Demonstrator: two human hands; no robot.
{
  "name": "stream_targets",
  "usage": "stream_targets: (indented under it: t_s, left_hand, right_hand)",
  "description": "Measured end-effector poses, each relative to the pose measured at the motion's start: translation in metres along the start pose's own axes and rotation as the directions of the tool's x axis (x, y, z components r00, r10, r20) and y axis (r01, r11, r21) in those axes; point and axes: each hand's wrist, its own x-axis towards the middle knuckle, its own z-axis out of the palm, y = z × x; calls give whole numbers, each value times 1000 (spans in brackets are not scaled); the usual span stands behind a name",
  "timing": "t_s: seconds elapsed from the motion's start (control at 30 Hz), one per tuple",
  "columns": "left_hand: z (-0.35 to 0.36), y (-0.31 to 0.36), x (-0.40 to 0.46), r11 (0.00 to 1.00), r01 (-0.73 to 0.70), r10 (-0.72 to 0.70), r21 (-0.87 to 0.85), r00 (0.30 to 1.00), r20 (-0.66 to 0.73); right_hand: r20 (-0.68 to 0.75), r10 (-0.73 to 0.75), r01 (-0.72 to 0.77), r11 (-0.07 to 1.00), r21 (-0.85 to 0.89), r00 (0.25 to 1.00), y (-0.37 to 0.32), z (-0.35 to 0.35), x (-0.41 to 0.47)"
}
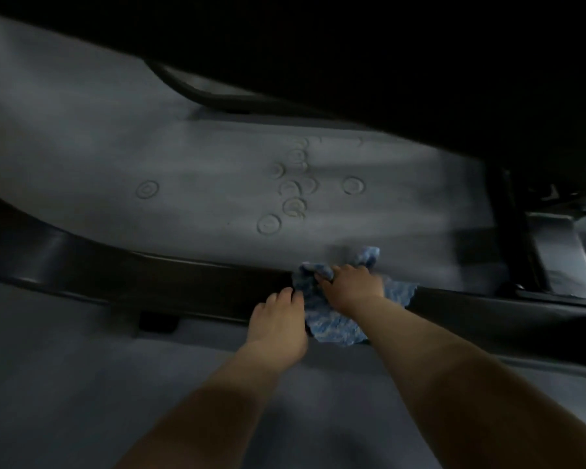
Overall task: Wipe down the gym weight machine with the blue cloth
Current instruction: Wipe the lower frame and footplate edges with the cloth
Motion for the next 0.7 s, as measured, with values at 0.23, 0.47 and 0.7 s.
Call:
stream_targets:
  t_s: [0.23, 0.47, 0.7]
  left_hand:
    - [8, -51, -6, 983, 6, -76, -183, 923, -378]
    - [10, -39, 4, 930, -280, 204, -240, 933, -298]
    - [-19, -25, 67, 959, -283, 279, 17, 954, 112]
  right_hand:
    - [55, -399, 396, 916, 56, 915, -97, 3, 6]
    - [-103, -316, 330, 929, 169, 943, -57, -1, -11]
    - [-145, -86, 87, 996, 3, 986, -17, 10, -53]
